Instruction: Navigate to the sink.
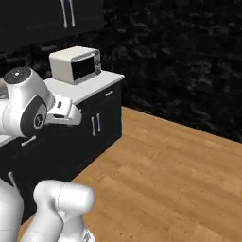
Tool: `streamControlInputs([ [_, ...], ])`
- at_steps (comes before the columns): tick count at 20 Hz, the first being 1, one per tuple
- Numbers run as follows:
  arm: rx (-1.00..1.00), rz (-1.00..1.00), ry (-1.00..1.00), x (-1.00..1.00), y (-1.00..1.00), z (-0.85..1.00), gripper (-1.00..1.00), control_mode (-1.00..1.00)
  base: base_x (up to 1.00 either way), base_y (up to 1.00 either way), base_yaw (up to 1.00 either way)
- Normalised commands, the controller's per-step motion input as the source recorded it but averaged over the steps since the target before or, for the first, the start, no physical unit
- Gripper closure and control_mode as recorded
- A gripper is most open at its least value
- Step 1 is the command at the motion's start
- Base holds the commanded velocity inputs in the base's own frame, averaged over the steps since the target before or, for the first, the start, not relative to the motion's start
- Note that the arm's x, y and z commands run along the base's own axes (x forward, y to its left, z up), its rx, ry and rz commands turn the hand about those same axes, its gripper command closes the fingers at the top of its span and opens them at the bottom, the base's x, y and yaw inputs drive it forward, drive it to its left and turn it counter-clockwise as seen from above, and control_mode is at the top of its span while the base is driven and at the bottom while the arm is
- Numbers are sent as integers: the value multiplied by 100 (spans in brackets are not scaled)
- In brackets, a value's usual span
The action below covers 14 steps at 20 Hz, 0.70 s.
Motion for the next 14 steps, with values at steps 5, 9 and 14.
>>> streamControlInputs([
  [5, 0, 0, 0, 0, 0, 0, -100, 100, -24, 0, -89],
  [9, 0, 0, 0, 0, 0, 0, -100, 100, -14, 0, -89],
  [14, 0, 0, 0, 0, 0, 0, -100, 100, -5, 0, -88],
])
